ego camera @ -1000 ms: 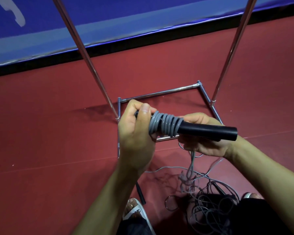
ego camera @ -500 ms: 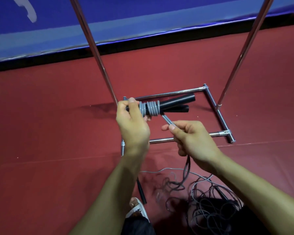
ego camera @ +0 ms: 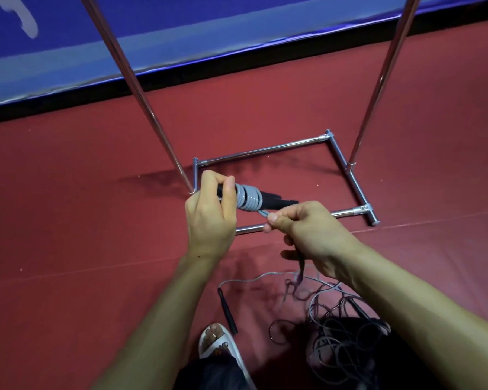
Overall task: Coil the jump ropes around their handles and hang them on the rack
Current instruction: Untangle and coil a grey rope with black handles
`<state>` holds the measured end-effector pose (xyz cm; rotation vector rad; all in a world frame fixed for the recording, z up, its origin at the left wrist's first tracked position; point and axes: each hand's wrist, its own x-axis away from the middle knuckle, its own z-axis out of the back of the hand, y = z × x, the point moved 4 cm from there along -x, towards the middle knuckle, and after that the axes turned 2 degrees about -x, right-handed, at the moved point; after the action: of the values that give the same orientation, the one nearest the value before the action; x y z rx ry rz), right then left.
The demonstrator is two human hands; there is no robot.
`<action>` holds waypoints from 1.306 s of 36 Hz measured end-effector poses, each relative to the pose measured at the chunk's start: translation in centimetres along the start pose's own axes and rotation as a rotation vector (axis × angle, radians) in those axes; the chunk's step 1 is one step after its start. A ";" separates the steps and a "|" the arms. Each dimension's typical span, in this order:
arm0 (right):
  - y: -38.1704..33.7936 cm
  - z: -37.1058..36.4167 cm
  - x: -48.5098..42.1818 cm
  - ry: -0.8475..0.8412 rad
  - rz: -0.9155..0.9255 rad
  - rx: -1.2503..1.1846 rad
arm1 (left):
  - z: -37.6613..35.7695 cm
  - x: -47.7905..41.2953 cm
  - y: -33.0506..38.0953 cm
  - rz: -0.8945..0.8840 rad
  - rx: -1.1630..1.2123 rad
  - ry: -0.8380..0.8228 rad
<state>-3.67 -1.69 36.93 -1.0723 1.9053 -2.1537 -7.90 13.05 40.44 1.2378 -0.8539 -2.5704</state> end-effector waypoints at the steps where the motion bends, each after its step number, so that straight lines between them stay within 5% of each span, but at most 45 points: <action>1: -0.1 0.3 0.0 0.021 0.009 0.017 | -0.1 0.1 0.0 -0.015 -0.011 -0.016; 9: -1.9 1.9 0.2 -0.023 0.096 -0.013 | -0.6 0.7 -0.6 -0.031 -0.013 -0.165; 16: -3.9 3.5 0.5 -0.222 0.340 0.694 | -0.1 0.7 0.4 -0.012 0.049 -0.312; 20: -4.5 3.4 0.9 -0.269 0.527 0.873 | 0.4 0.7 0.7 0.026 0.061 -0.355; 28: -4.8 4.1 0.5 -0.341 0.716 0.810 | 1.1 0.6 1.0 0.109 0.207 -0.478; 47: -3.5 3.8 -0.2 -0.521 0.524 0.095 | 1.1 0.2 2.8 0.510 0.818 -0.409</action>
<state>-0.12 -3.94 39.95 -0.8729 1.5914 -1.4854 -9.14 11.17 42.43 0.4633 -2.1159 -2.0989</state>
